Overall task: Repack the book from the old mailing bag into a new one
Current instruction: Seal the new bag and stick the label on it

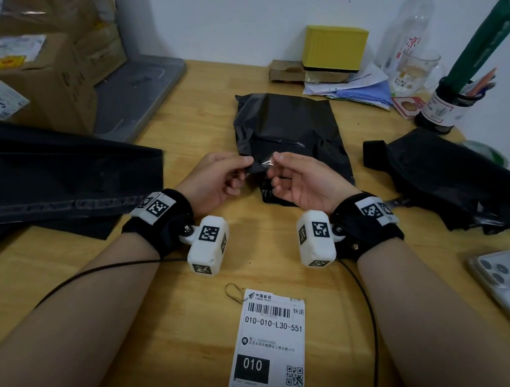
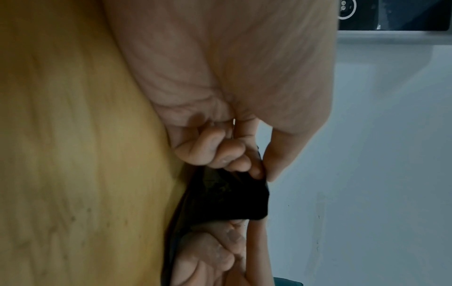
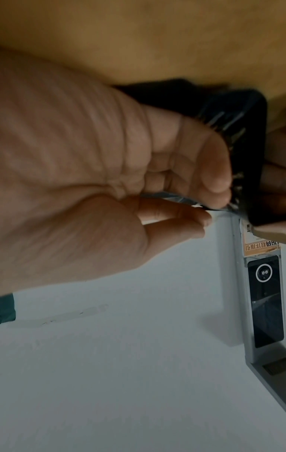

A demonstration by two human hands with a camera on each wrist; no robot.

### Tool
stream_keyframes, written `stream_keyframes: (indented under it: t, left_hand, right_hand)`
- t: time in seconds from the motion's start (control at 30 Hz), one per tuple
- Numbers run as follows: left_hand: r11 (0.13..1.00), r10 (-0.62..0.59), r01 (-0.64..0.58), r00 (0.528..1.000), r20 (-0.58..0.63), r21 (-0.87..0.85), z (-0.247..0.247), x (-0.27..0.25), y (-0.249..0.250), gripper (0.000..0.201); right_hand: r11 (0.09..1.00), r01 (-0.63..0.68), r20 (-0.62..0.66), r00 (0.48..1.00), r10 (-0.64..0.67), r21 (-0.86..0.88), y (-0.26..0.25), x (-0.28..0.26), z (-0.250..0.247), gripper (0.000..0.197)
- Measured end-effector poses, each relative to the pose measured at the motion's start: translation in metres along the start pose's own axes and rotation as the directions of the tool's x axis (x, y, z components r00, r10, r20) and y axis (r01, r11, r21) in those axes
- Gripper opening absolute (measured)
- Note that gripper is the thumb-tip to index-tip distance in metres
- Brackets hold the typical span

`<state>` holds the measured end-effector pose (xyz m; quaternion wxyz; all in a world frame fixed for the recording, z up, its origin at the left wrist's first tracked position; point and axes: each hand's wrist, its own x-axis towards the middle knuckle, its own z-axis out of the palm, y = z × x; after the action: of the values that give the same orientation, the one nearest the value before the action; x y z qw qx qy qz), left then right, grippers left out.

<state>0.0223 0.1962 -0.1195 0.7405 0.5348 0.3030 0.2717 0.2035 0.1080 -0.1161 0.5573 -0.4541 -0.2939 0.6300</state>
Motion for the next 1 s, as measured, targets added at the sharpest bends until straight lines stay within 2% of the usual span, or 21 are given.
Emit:
stream_keyframes:
  t: [0.13,0.33,0.43,0.6,0.87,1.0]
  left_hand:
    - [1.000,-0.010,0.010,1.000,-0.002,-0.010,-0.002,-0.001,0.000,0.019]
    - [0.999,-0.023,0.022,1.000,-0.014,-0.044,-0.009,-0.004,0.000,0.027]
    - [0.999,-0.018,0.017,0.999,-0.026,-0.035,-0.016,-0.009,-0.001,0.025]
    - [0.991,0.041,-0.023,0.990,-0.138,0.129,-0.029,-0.026,-0.001,0.023]
    - [0.979,0.080,-0.019,0.952,-0.295,0.203,-0.028,-0.035,-0.003,0.020]
    - [0.974,0.068,0.009,0.942,-0.329,0.227,-0.025,-0.035,-0.004,0.021]
  right_hand:
    - [0.999,0.019,0.000,1.000,-0.019,0.031,0.001,-0.001,-0.001,0.017]
    - [0.983,0.085,-0.052,0.996,-0.078,0.160,0.001,-0.002,-0.002,0.019]
    - [0.975,0.101,-0.066,0.994,-0.090,0.198,0.002,-0.005,-0.002,0.018]
    - [0.955,0.127,-0.143,0.986,-0.091,0.269,0.003,-0.022,-0.002,0.021]
    - [0.941,0.172,-0.179,0.976,-0.123,0.292,0.008,-0.049,-0.002,0.020]
    - [0.926,0.201,-0.192,0.971,-0.145,0.318,0.008,-0.060,-0.001,0.021]
